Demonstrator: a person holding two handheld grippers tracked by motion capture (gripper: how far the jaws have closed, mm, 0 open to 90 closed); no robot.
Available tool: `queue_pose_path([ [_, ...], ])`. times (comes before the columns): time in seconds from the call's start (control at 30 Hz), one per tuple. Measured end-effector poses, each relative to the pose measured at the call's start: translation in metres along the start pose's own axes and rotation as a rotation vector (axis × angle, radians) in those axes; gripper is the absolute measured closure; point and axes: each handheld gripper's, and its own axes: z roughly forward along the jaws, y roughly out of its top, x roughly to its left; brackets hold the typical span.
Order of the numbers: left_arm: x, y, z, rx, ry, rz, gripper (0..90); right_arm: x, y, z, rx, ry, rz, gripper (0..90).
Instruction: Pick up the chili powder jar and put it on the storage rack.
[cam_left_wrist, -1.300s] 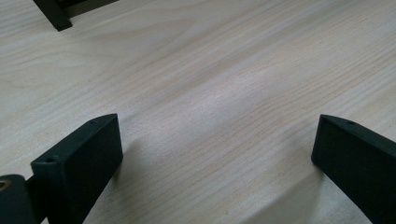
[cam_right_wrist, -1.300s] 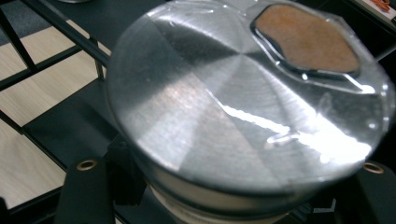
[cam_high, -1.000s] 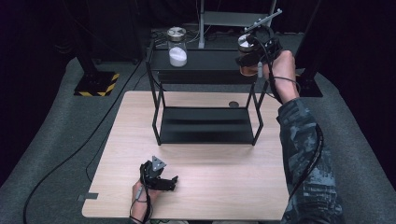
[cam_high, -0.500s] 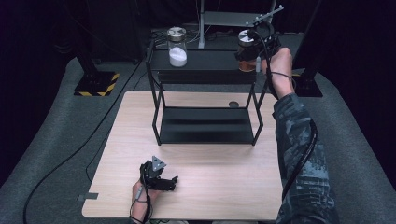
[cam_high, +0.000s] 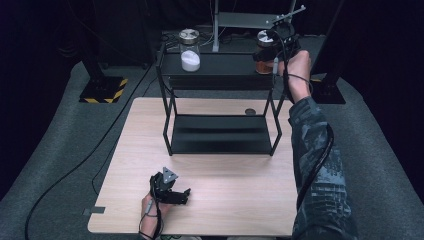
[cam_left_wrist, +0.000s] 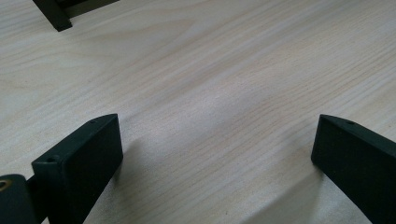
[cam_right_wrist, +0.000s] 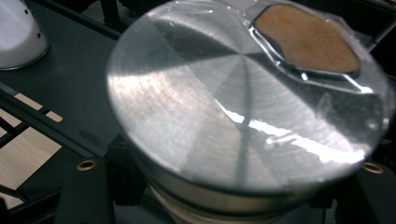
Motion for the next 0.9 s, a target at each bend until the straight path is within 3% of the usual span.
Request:
queue_pose_path([
  [0.9,0.0,0.0,0.0,0.0,0.0,0.0,1.5,-0.017,-0.004,0.029,-0.023,0.039,0.13,31.5],
])
